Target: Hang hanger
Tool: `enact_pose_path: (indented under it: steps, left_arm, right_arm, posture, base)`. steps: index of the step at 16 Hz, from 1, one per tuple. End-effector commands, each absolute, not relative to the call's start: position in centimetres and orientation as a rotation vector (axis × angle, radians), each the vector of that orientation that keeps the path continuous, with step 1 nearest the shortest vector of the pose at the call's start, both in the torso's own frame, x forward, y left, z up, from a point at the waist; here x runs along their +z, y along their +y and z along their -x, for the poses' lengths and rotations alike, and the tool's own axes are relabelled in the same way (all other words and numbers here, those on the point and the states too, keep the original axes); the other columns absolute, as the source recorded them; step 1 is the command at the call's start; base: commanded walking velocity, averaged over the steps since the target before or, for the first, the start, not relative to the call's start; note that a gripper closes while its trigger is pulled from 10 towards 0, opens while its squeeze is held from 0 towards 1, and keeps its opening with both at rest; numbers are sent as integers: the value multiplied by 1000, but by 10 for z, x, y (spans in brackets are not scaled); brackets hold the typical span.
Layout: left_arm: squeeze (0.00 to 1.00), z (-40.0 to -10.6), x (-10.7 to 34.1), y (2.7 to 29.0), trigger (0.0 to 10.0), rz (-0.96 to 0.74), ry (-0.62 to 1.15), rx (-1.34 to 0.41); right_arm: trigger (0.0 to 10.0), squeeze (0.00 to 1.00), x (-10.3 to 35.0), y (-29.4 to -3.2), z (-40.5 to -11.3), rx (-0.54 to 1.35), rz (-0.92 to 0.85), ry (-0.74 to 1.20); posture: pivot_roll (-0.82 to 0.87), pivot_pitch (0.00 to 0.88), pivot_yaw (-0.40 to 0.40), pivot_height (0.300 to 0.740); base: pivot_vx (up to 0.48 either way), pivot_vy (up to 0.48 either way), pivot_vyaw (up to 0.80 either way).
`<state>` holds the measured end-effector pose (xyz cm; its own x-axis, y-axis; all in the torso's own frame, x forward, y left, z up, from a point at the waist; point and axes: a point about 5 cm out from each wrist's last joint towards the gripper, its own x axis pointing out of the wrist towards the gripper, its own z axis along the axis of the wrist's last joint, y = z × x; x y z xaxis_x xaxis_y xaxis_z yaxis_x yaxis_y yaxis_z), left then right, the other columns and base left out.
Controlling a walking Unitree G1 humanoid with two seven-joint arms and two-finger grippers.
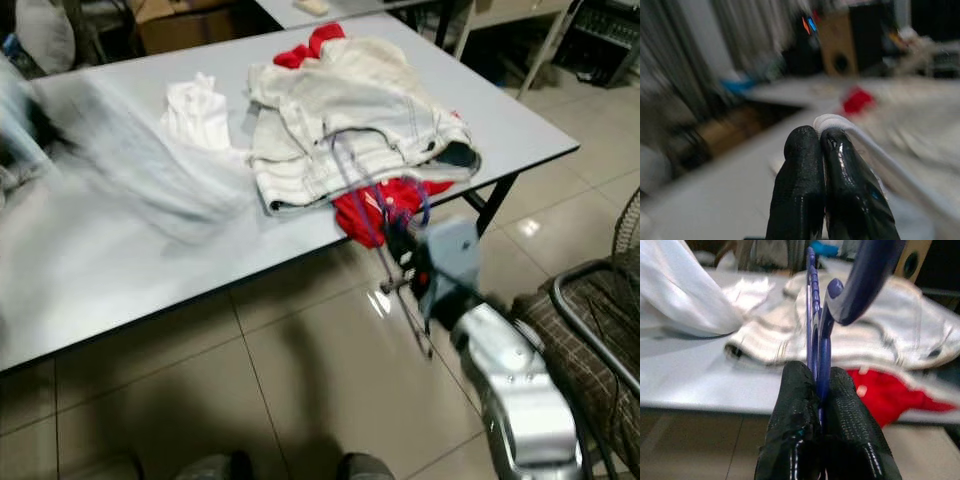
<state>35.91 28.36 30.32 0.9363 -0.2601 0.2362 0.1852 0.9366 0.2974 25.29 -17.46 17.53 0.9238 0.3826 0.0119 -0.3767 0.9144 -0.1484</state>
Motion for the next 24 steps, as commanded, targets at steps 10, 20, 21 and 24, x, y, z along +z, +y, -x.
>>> enact_pose_path:
  steps: [10,20,21,24]
  left_arm:
    - [0,-330,209,264,0,-591,257,-525]
    - [0,-340,266,229,0,-429,-72,-566]
    - [0,-338,264,227,0,-442,-58,-596]
    - [0,-330,254,214,0,-464,1,-700]
  right_arm:
    - [10000,0,176,-157,-230,699,164,-11]
    - [10000,0,170,-131,-210,983,158,73]
    - [10000,0,169,-130,-212,981,157,79]
    - [10000,0,167,-125,-225,966,162,108]
  posture:
    - [-108,104,68,740]
    - [-108,89,72,740]
    - [-107,90,72,740]
    - [-103,94,69,740]
  base:
    - [0,0,0]
    - [0,0,0]
    - [0,0,0]
    - [0,0,0]
